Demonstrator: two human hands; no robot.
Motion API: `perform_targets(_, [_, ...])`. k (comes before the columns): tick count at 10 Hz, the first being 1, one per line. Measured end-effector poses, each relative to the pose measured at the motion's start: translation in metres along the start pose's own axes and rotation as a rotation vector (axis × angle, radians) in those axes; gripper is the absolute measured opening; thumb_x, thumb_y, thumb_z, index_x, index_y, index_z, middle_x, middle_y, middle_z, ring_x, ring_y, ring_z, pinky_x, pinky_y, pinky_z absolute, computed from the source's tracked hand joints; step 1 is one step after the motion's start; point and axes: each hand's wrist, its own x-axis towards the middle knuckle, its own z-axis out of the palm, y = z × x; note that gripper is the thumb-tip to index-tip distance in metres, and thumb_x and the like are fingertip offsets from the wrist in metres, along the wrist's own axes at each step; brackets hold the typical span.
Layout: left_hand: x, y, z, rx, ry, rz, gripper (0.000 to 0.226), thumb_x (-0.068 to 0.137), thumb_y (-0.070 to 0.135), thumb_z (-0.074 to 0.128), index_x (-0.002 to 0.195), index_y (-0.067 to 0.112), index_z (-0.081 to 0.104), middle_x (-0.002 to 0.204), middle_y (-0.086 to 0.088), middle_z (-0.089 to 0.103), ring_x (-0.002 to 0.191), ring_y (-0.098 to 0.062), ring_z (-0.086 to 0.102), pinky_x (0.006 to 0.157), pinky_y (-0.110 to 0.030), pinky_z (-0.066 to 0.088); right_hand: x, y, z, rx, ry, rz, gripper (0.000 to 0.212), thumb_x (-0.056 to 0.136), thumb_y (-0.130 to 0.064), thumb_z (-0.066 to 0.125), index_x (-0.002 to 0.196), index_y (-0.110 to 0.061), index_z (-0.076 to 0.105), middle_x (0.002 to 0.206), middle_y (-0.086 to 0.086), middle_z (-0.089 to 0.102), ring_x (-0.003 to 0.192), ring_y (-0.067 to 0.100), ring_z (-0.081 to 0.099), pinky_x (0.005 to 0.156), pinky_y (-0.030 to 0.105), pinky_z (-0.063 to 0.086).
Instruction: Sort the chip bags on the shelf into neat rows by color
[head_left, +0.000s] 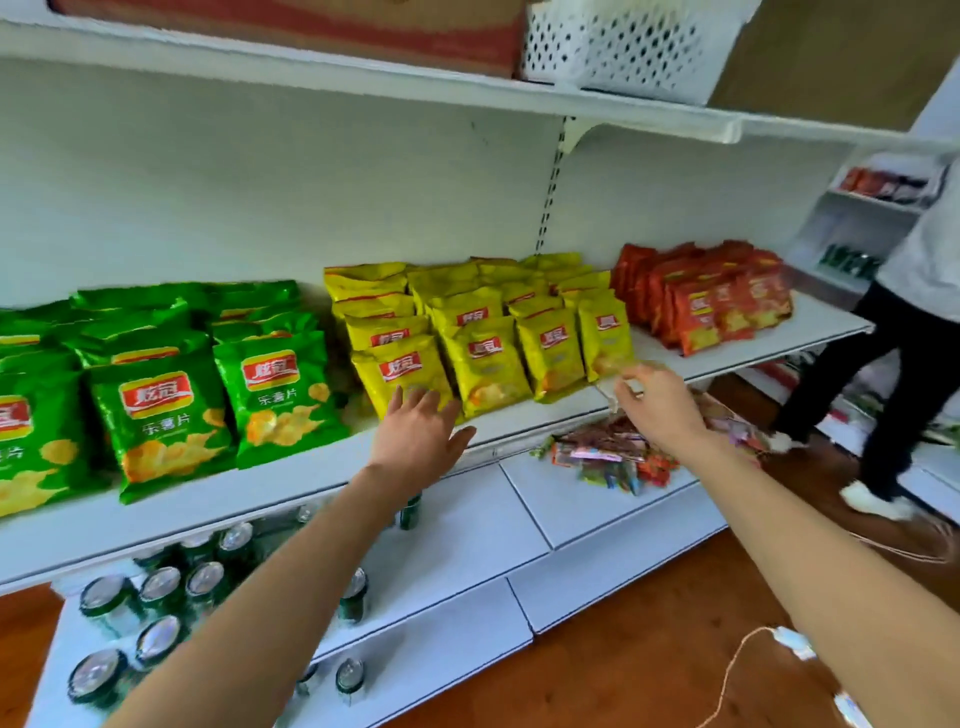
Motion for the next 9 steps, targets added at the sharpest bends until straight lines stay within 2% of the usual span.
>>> perform_targets(1, [0.043, 0.05, 0.009, 0.007, 0.014, -0.048, 0.047, 0.096, 0.044, 0.044, 0.13, 0.013, 0.053, 0.134, -0.014, 0.052, 0.133, -0.031, 0.039, 0.112, -0.047, 0.019, 0.003, 0.051, -0.02, -0.046, -0.009, 0.024, 0.025, 0.089, -0.01, 0.055, 0.11, 0.002, 0.063, 0.113, 0.021, 0.061, 0.103, 0.035, 0.057, 0.086, 0.033, 0.039])
perform_targets(2, [0.082, 0.088, 0.013, 0.039, 0.006, -0.062, 0.049, 0.098, 0.047, 0.035, 0.136, 0.018, 0.045, 0.14, -0.01, 0.046, 0.137, -0.026, 0.032, 0.114, -0.043, 0.012, 0.014, 0.091, -0.034, -0.047, -0.038, 0.032, 0.029, 0.091, -0.012, 0.053, 0.116, 0.002, 0.059, 0.119, 0.021, 0.057, 0.105, 0.034, 0.055, 0.091, 0.032, 0.037])
perform_targets(3, [0.116, 0.114, 0.012, 0.077, -0.017, -0.065, 0.05, 0.098, 0.047, 0.034, 0.138, 0.019, 0.042, 0.14, -0.009, 0.047, 0.136, -0.025, 0.033, 0.115, -0.044, 0.012, 0.027, 0.122, -0.044, -0.022, -0.046, 0.042, 0.03, 0.091, -0.012, 0.054, 0.117, 0.003, 0.058, 0.118, 0.022, 0.055, 0.103, 0.035, 0.055, 0.089, 0.033, 0.037])
perform_targets(4, [0.15, 0.131, 0.011, 0.094, -0.031, -0.073, 0.053, 0.098, 0.048, 0.033, 0.142, 0.02, 0.036, 0.144, -0.009, 0.043, 0.139, -0.025, 0.029, 0.115, -0.044, 0.013, 0.044, 0.147, -0.045, 0.004, -0.045, 0.044, 0.031, 0.091, -0.015, 0.054, 0.118, 0.001, 0.057, 0.118, 0.021, 0.055, 0.11, 0.034, 0.05, 0.091, 0.035, 0.038])
perform_targets(5, [0.185, 0.137, 0.012, 0.118, -0.036, -0.08, 0.051, 0.098, 0.049, 0.033, 0.14, 0.02, 0.039, 0.142, -0.008, 0.045, 0.138, -0.025, 0.031, 0.115, -0.044, 0.013, 0.069, 0.166, -0.04, 0.006, -0.075, 0.03, 0.03, 0.092, -0.016, 0.053, 0.117, -0.001, 0.057, 0.118, 0.017, 0.056, 0.113, 0.031, 0.049, 0.09, 0.034, 0.038])
perform_targets(6, [0.221, 0.136, 0.016, 0.124, -0.007, -0.098, 0.051, 0.098, 0.048, 0.035, 0.139, 0.02, 0.041, 0.142, -0.008, 0.045, 0.139, -0.025, 0.029, 0.115, -0.043, 0.014, 0.097, 0.18, -0.035, 0.022, -0.083, -0.002, 0.025, 0.088, -0.009, 0.054, 0.11, 0.003, 0.059, 0.108, 0.02, 0.059, 0.103, 0.035, 0.053, 0.084, 0.035, 0.039])
perform_targets(9, [0.296, 0.149, 0.021, 0.159, -0.016, -0.154, 0.051, 0.098, 0.049, 0.033, 0.139, 0.019, 0.04, 0.141, -0.008, 0.045, 0.136, -0.025, 0.033, 0.114, -0.045, 0.016, 0.16, 0.214, -0.024, 0.086, -0.087, -0.075, 0.032, 0.09, -0.016, 0.055, 0.119, -0.002, 0.056, 0.117, 0.015, 0.058, 0.11, 0.029, 0.052, 0.09, 0.029, 0.036])
